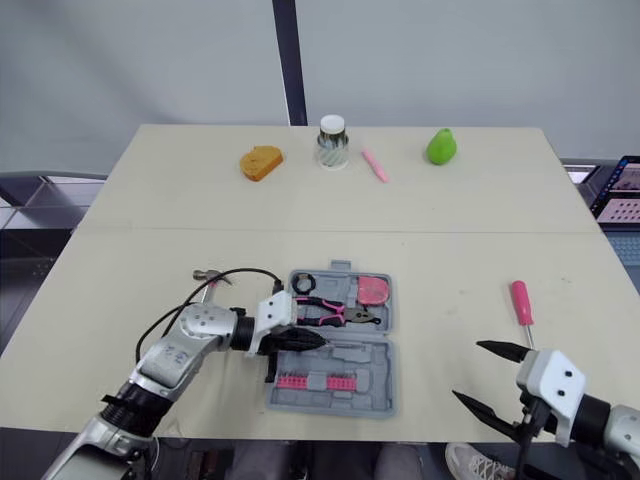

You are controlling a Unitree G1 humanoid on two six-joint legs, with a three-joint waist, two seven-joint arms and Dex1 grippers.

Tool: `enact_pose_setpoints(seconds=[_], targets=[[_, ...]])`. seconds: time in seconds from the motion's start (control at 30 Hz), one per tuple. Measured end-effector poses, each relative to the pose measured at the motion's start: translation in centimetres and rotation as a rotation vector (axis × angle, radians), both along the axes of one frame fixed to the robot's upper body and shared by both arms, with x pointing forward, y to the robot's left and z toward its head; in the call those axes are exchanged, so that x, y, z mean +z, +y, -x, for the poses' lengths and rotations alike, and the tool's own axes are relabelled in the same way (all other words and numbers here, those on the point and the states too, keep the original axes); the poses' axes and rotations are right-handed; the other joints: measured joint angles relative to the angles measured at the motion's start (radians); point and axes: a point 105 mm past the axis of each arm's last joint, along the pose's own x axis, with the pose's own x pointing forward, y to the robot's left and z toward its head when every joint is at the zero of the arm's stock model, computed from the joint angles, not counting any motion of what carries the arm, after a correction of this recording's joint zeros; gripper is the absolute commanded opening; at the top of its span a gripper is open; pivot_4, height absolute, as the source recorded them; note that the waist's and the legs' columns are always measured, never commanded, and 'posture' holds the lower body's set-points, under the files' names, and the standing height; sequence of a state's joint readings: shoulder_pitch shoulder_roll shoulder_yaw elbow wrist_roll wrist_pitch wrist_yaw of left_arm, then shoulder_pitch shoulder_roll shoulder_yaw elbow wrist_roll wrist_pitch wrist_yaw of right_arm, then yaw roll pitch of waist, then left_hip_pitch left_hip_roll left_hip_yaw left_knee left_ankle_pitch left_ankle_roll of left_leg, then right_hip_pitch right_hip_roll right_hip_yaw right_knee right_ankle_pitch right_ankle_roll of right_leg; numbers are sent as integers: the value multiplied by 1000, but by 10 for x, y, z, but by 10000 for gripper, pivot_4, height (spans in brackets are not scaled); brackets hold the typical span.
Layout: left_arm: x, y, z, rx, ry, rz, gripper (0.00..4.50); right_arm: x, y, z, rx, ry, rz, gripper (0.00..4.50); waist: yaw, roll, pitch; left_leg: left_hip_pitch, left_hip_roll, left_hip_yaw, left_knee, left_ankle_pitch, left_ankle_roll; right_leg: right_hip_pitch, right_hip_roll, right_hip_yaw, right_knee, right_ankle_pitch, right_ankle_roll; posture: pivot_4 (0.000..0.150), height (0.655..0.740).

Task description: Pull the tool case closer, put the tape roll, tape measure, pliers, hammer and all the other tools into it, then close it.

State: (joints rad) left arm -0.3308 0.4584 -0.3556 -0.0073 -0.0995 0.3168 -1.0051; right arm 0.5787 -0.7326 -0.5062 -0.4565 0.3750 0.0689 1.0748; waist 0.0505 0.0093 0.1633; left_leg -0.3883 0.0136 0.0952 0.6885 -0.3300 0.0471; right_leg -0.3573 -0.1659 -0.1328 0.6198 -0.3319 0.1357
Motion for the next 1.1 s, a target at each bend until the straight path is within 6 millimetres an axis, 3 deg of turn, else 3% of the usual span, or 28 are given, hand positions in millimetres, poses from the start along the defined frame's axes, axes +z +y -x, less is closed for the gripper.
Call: enact_pose_setpoints(seconds=[1.1], targets=[[-10,-4,-2,-4,-65,-50,203,-5,-4,8,-19,37,5,45000,3,0,0,0,0,0,0,0,0,0,-1,0,-2,0,0,1500,6950]])
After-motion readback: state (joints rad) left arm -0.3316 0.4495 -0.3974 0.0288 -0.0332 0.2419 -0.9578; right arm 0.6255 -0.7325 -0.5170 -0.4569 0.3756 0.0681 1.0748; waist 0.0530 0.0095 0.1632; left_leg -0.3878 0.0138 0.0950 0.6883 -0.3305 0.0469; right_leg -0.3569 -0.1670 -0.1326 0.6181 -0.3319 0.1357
